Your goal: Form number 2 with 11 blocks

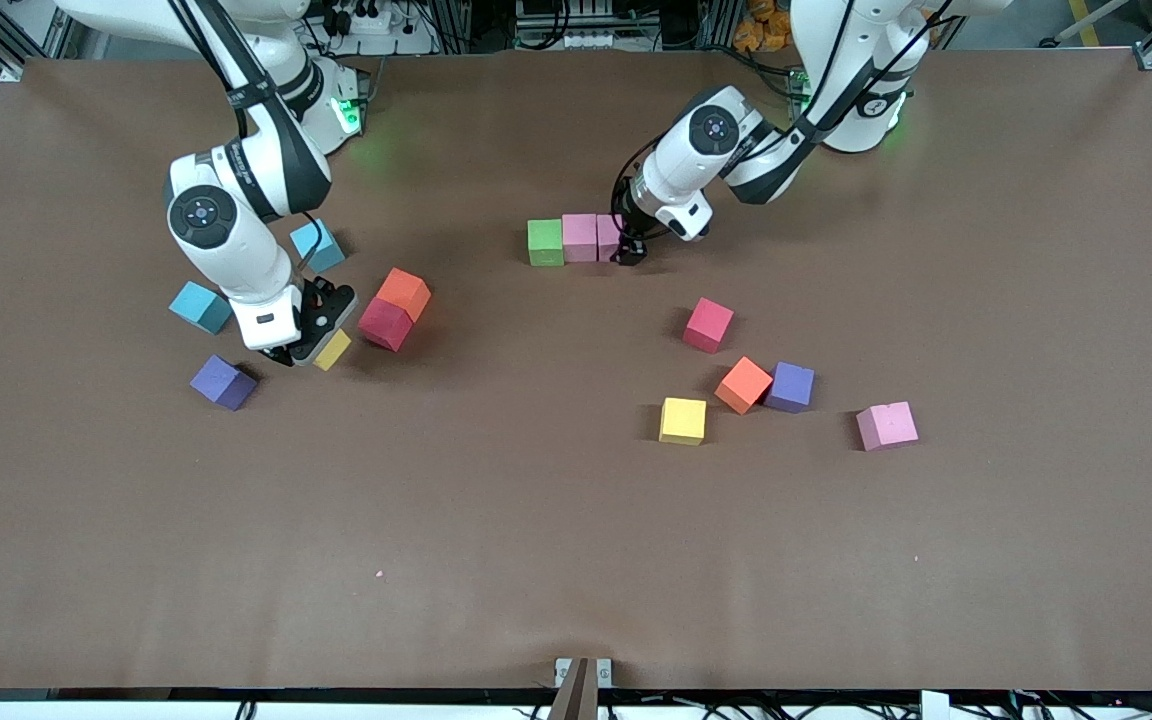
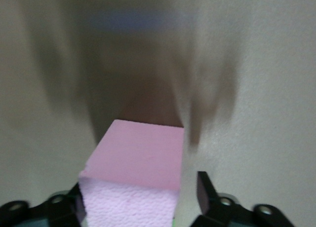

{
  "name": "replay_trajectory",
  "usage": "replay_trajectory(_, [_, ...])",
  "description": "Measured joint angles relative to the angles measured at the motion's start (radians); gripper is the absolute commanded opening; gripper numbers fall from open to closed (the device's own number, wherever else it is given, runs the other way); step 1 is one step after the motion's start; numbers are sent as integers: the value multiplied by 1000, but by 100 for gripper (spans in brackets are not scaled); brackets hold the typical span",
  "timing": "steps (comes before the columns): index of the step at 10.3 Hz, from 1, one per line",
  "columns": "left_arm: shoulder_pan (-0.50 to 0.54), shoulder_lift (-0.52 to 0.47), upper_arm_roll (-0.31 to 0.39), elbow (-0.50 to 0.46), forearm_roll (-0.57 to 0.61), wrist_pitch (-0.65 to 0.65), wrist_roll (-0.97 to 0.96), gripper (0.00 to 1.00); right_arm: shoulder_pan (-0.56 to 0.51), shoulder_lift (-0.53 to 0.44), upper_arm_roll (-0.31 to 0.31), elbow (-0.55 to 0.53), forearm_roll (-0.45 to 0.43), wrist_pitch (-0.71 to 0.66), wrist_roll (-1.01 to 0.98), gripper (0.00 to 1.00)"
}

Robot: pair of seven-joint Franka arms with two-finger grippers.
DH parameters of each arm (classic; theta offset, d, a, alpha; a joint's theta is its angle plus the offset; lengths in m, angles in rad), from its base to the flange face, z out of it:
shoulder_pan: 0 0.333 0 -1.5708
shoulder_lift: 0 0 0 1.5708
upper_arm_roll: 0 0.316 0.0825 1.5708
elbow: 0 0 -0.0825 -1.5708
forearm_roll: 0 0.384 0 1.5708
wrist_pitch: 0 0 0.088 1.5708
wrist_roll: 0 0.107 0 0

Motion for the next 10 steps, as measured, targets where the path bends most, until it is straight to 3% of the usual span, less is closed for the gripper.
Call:
replay_trajectory(7, [-6,-34,-5,19,0,9,5,100,39,0,185,13,9,0,538,33])
replay_trajectory(10, [-30,-64,-10,17,0,9,6,100,41,0,208,25,9,0,594,33])
